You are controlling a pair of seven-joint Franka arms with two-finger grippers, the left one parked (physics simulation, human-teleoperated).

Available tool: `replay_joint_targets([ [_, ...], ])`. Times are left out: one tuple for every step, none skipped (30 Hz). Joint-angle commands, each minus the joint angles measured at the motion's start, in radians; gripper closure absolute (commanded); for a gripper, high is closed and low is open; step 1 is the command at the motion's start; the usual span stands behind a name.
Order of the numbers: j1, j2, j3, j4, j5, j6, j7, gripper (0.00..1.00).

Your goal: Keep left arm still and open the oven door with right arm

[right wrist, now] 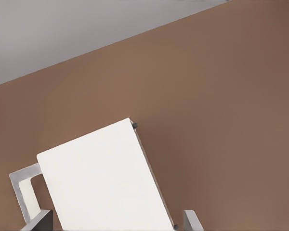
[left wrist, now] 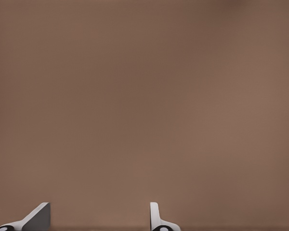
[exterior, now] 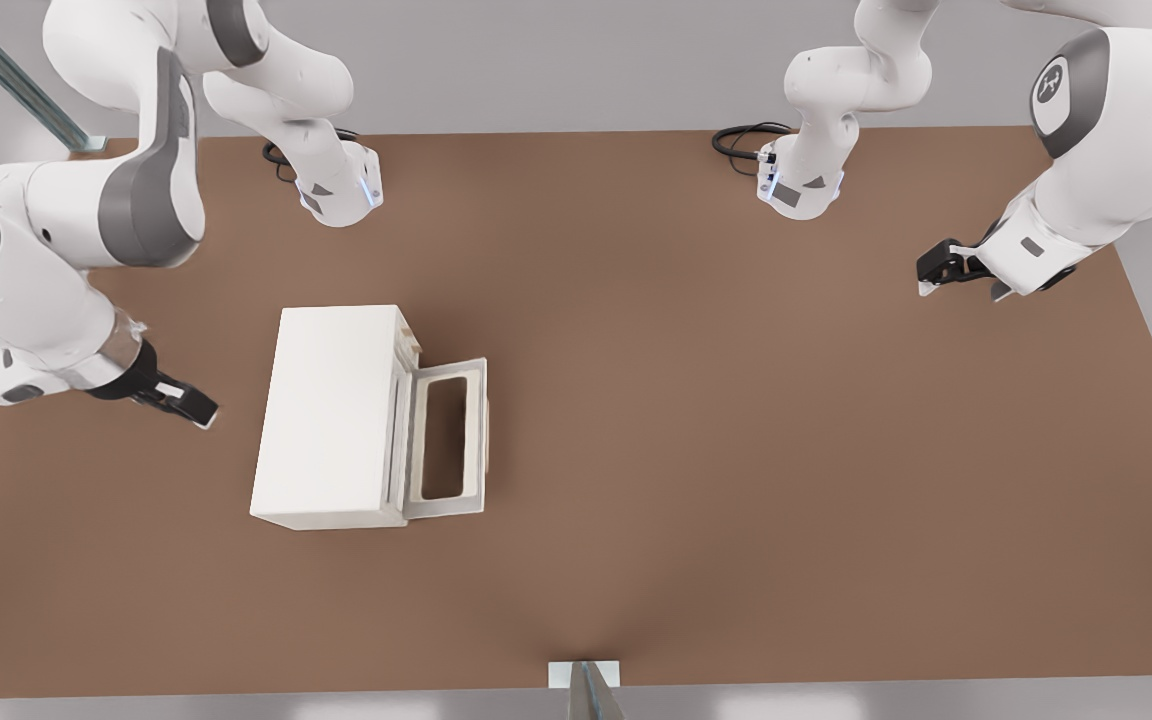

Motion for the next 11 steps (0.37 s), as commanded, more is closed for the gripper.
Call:
replay_joint_targets([
  [0.001, 0.001, -0.003, 0.005, 0.001, -0.017, -0.401, 0.0],
  [0.004, 0.001, -0.005, 0.005, 0.0, -0.017, -0.401, 0.0],
  [0.004, 0.001, -0.005, 0.006, 0.0, -0.017, -0.401, 0.0],
  [0.002, 0.001, -0.005, 0.006, 0.0, -0.017, -0.401, 0.0],
  [0.001, 0.001, -0.005, 0.006, 0.0, -0.017, -0.401, 0.0],
  [-0.001, 0.001, -0.003, 0.008, 0.0, -0.017, -0.401, 0.0],
  [-0.001, 0.001, -0.003, 0.008, 0.0, -0.016, -0.401, 0.0],
  [-0.001, 0.001, -0.003, 0.008, 0.0, -0.016, -0.401, 0.0],
  [-0.001, 0.001, -0.003, 0.008, 0.0, -0.016, -0.401, 0.0],
  [-0.001, 0.001, -0.003, 0.009, 0.0, -0.014, -0.401, 0.0],
  [0.001, 0.001, -0.005, 0.011, 0.0, -0.014, -0.401, 0.0],
])
